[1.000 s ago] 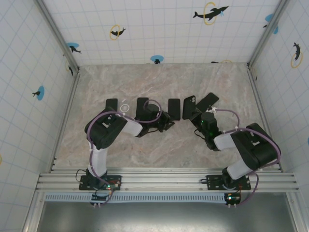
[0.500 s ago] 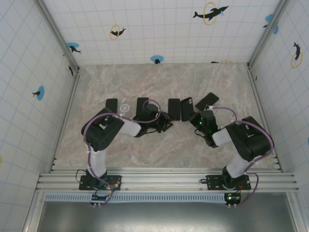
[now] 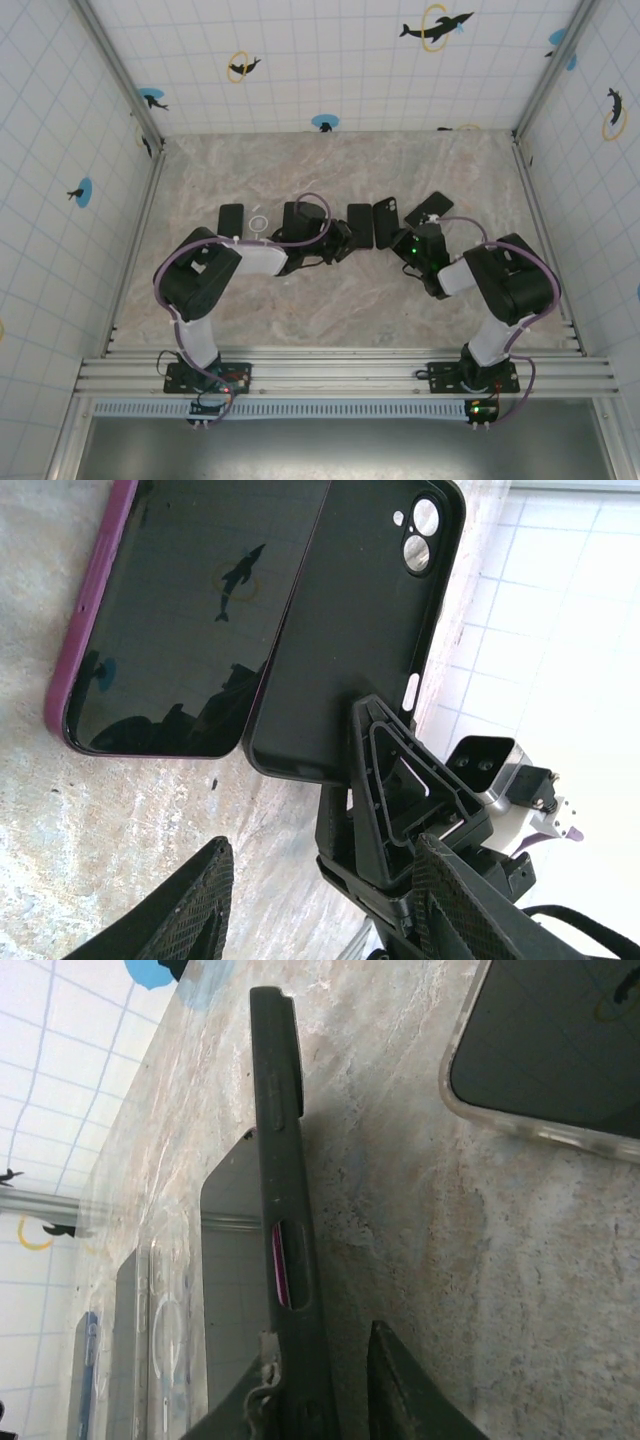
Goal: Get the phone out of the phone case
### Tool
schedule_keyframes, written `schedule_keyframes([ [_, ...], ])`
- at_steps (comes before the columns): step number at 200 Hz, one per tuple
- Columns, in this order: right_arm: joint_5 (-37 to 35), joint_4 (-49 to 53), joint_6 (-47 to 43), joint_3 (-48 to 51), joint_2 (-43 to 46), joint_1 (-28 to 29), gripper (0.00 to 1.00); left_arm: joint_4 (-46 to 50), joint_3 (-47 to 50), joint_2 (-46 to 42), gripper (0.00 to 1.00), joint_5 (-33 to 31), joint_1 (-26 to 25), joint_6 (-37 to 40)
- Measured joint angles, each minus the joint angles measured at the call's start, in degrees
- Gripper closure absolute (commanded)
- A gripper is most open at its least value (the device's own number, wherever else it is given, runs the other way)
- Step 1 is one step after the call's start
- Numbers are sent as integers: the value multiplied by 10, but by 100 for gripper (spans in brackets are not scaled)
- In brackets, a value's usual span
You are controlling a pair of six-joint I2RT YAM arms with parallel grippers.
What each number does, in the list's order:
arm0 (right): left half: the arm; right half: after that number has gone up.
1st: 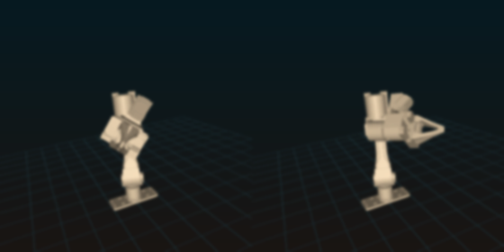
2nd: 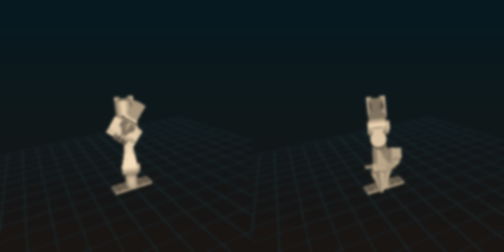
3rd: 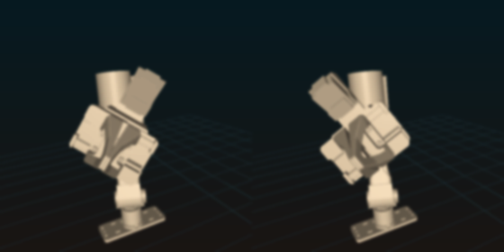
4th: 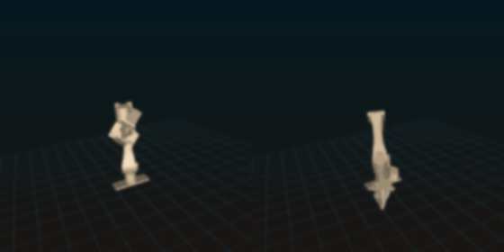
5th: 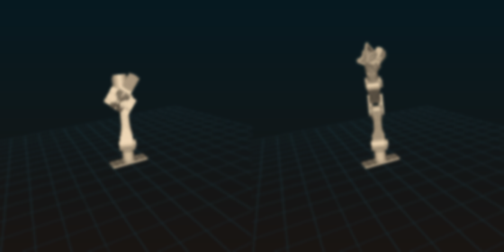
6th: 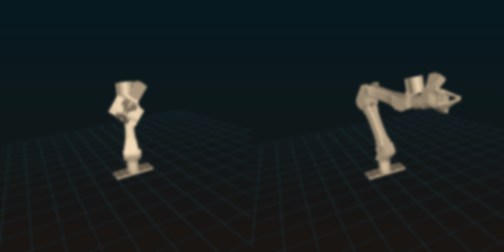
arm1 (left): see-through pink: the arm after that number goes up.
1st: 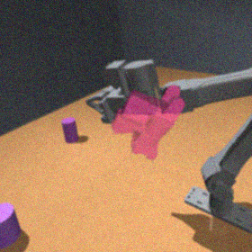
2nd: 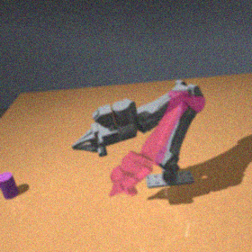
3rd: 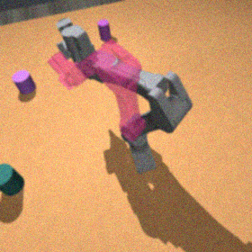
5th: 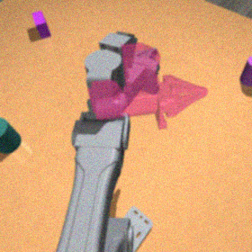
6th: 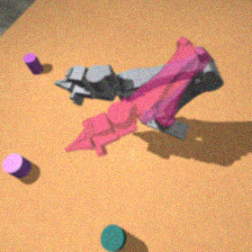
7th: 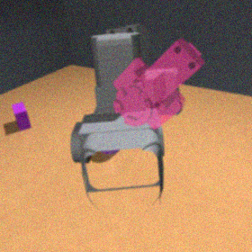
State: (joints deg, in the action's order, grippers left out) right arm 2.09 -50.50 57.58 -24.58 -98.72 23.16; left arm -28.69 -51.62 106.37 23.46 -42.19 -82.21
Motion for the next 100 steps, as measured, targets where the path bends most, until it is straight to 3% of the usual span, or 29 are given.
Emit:
schedule_keyframes([
  [36, 3, 38, -33, -4, 11, -7, 58, 42, -21, -14, 46, -4, 0, 35],
  [100, 3, 123, -104, -16, 52, -8, 57, 92, -47, -46, 44, -11, 14, 86],
])
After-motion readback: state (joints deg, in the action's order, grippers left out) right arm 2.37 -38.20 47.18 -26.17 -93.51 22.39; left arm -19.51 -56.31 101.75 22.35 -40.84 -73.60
